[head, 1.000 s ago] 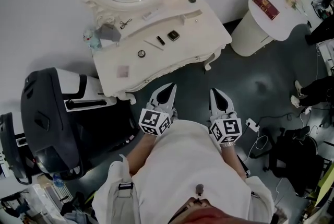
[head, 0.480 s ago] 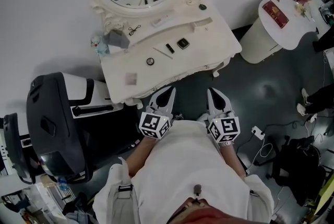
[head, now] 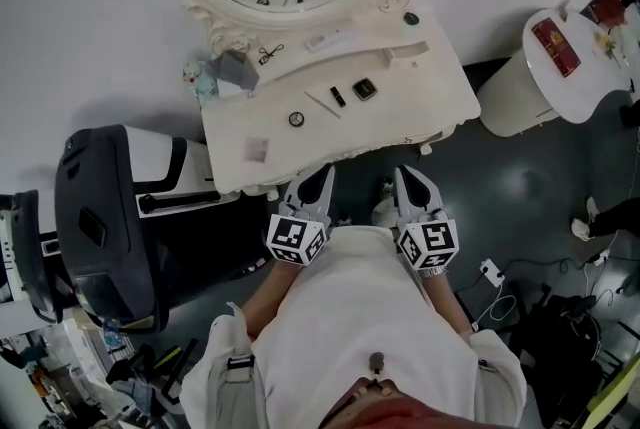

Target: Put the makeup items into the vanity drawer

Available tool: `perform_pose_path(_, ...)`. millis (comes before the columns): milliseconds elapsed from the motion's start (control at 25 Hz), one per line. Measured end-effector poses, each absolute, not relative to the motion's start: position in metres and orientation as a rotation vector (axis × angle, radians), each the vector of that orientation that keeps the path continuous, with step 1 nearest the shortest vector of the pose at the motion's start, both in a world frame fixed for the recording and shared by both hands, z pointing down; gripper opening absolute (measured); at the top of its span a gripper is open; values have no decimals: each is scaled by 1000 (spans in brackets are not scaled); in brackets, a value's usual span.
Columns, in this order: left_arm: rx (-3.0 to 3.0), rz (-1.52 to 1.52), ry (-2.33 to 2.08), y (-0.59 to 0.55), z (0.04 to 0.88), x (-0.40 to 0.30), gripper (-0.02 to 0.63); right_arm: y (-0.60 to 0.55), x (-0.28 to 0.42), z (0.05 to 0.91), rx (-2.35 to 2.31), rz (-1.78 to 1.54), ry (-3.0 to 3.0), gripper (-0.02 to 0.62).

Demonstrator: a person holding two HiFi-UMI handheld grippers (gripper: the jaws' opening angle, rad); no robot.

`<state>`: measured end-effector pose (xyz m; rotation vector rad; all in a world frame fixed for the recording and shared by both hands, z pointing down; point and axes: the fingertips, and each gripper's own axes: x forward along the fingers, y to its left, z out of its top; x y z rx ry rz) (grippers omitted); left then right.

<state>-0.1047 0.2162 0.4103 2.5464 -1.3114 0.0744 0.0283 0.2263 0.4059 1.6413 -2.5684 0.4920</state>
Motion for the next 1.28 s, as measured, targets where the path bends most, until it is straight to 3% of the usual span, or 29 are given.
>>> perform_pose_path(880,2201,-21,-1788,102,410,-43,6,58,86,403,1046,415,-2755,8)
perform_pose_path(1280,2067,-37,-1943,90,414,-69,6,28,77,413,927,444,-2776,8)
